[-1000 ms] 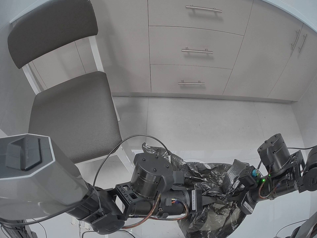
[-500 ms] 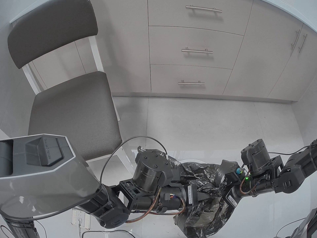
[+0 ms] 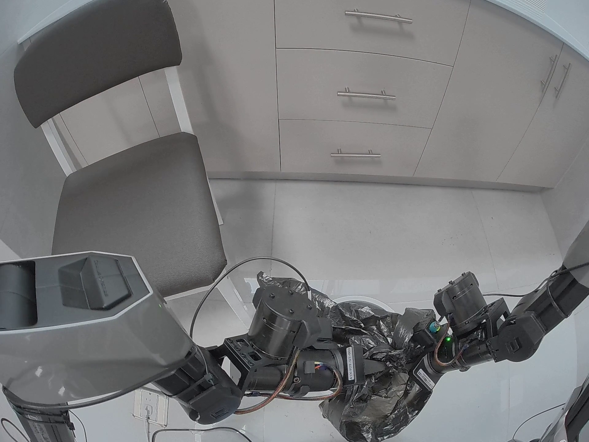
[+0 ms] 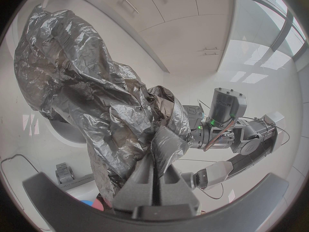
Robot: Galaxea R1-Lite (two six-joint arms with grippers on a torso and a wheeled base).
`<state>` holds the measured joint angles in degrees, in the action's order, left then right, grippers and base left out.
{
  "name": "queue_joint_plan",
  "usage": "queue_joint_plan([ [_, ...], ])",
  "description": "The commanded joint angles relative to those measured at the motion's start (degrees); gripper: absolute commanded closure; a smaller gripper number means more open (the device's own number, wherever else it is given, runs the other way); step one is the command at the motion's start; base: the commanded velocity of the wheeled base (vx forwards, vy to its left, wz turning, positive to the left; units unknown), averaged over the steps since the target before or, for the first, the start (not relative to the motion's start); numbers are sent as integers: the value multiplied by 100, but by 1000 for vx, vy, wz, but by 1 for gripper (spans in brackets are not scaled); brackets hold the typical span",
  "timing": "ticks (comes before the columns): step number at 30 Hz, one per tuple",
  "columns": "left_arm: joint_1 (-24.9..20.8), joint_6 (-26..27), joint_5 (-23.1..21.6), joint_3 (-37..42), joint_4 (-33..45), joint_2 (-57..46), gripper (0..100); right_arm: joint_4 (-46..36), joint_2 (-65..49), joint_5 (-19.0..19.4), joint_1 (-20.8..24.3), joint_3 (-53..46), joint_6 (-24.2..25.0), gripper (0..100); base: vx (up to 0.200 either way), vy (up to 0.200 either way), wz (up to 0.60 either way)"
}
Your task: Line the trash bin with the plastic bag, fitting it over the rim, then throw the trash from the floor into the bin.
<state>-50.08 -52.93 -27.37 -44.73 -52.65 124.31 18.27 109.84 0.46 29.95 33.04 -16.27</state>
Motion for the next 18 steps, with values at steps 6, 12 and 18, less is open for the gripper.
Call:
queue_joint_plan([
  [6,33,2,12,-18,-79,208,100,370,460,-38,-95,-17,-16,100,0,0,0],
  [12,33,2,12,61,-360,322,100,467,512,-38,-95,-60,-34,100,0,0,0],
  [18,33,2,12,61,-360,349,100,467,600,-46,-156,-87,-86,100,0,0,0],
])
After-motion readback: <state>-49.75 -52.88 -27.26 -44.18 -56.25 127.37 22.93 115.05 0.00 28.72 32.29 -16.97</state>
